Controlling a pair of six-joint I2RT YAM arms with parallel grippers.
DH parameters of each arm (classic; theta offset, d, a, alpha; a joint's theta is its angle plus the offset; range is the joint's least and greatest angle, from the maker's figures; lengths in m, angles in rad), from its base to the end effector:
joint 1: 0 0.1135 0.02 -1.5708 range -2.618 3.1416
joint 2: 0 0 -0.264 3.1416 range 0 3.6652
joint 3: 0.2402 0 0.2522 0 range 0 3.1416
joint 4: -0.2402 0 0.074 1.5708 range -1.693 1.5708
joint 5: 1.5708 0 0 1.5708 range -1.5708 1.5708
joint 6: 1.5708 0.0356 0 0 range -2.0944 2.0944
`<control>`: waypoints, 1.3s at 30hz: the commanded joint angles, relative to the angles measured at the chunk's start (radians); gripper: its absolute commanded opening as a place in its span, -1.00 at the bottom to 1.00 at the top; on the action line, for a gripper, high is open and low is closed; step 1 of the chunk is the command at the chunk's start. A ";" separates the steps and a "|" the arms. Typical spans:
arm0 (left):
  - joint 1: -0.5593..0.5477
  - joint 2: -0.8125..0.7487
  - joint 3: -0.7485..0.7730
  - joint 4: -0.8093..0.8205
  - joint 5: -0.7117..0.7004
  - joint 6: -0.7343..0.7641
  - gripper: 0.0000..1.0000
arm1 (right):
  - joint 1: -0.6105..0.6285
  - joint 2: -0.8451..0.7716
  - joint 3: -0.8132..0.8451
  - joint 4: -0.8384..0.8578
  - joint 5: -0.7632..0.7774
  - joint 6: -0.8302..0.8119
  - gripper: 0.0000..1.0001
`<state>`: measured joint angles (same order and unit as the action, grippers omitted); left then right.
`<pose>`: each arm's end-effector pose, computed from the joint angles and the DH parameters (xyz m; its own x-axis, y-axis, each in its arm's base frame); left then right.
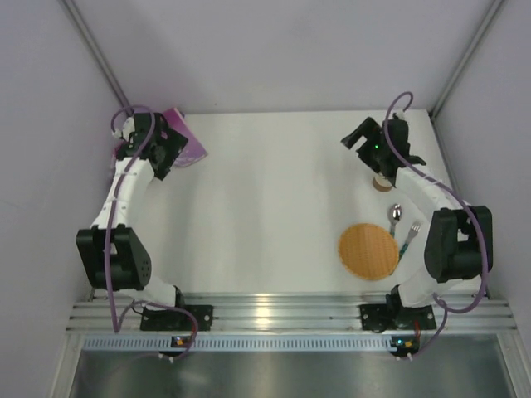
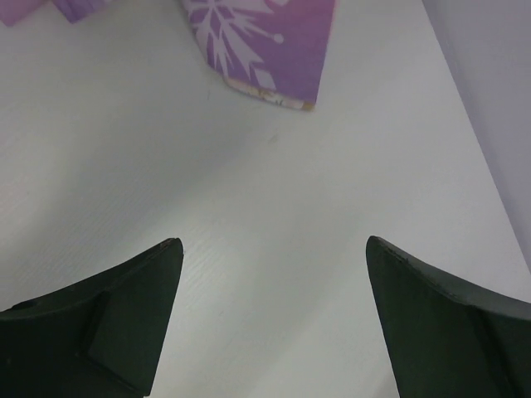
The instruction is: Set the dinner table for one person
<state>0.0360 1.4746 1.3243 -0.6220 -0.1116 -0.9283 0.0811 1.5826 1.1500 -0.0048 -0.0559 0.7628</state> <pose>0.3238 0.0156 0.3226 -0.3254 -0.8079 -0.4914 -0.6275 0.5733 -0.5269 0.3685 0.0319 0.2829 -0.3959 0.6600 -0.6385 0.1968 0.7401 0.6430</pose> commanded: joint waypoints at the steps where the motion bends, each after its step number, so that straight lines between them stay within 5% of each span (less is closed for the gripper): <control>1: 0.004 0.136 0.184 -0.083 -0.185 -0.029 0.93 | 0.094 -0.065 -0.043 -0.274 -0.076 0.070 0.99; 15: 0.070 0.564 0.397 0.025 -0.188 0.097 0.91 | 0.206 -0.465 -0.066 -0.583 -0.032 -0.146 1.00; 22: 0.097 0.740 0.519 0.056 -0.185 0.178 0.90 | 0.206 -0.550 0.008 -0.708 0.047 -0.177 0.99; 31: 0.099 0.935 0.779 0.022 -0.178 0.213 0.74 | 0.206 -0.647 -0.087 -0.770 0.097 -0.183 0.99; 32: 0.097 0.970 0.805 0.012 -0.171 0.209 0.68 | 0.206 -0.657 -0.093 -0.773 0.102 -0.187 0.99; 36: 0.094 1.009 0.888 0.021 -0.077 0.184 -0.80 | 0.204 -0.679 -0.105 -0.790 0.126 -0.206 0.99; 37: 0.090 1.003 0.886 0.021 -0.066 0.160 -1.00 | 0.207 -0.682 -0.107 -0.791 0.136 -0.215 0.99; 39: 0.061 0.986 0.880 0.016 -0.051 0.145 -1.00 | 0.206 -0.682 -0.107 -0.791 0.140 -0.223 1.00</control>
<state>0.1249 2.4771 2.1639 -0.6064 -0.2253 -0.7494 0.2810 0.9215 1.0409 -0.7845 0.0509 0.5716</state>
